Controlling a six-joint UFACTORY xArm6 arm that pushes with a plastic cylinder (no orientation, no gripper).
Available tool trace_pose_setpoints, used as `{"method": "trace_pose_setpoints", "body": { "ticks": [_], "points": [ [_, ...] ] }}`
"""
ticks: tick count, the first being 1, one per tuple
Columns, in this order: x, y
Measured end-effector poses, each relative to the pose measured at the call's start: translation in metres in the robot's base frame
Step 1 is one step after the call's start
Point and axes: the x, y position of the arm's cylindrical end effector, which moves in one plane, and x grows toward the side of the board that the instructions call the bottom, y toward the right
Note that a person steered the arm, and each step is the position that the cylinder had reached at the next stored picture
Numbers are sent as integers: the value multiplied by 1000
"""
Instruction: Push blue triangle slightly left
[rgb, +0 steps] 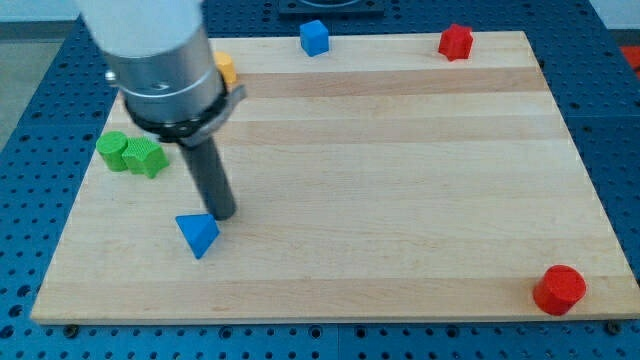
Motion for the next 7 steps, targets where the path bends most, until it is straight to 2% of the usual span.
{"method": "trace_pose_setpoints", "body": {
  "ticks": [1, 2, 4, 5, 7],
  "points": [
    [3, 41],
    [22, 46],
    [19, -41],
    [19, -59],
    [40, -16]
  ]
}}
